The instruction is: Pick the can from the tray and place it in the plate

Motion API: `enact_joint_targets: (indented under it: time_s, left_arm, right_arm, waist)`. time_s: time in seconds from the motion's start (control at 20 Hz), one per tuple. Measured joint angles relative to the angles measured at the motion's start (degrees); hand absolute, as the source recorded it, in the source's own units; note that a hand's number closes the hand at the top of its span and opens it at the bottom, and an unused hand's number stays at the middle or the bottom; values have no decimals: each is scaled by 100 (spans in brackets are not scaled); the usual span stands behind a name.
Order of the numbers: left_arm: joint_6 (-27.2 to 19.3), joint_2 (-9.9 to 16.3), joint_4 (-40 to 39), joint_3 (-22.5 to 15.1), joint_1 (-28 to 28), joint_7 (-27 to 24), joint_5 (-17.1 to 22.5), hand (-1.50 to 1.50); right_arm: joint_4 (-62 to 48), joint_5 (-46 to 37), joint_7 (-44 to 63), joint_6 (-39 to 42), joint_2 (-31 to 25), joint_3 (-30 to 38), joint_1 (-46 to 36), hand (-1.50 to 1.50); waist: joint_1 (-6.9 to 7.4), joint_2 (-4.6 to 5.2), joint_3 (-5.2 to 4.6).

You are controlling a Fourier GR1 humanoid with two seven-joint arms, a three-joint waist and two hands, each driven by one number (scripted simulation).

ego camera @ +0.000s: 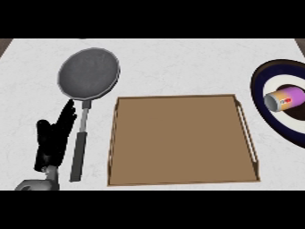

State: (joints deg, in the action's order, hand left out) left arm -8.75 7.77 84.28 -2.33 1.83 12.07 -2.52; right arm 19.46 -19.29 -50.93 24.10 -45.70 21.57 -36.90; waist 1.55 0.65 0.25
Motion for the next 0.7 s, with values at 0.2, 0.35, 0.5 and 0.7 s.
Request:
enact_joint_targets:
  time_s: [0.2,0.35,0.5,0.7]
  left_arm:
    - [-46,-24,48,-34,61,115,-61,0]
    - [-70,-60,89,-72,83,163,-101,0]
    - [-24,-68,8,-66,79,55,-97,0]
    - [19,-52,-49,-38,92,14,-92,0]
  right_arm:
    - [50,35,-99,-95,91,-113,40,-150]
    - [-31,40,-181,-186,51,-160,95,-150]
    - [-160,-8,-254,-360,88,-221,102,-150]
    - [-338,-37,-332,-545,110,-249,83,-150]
  waist:
    - [-4,-4,-1]
    - [2,0,0]
    - [16,6,-2]
    - [35,13,0]
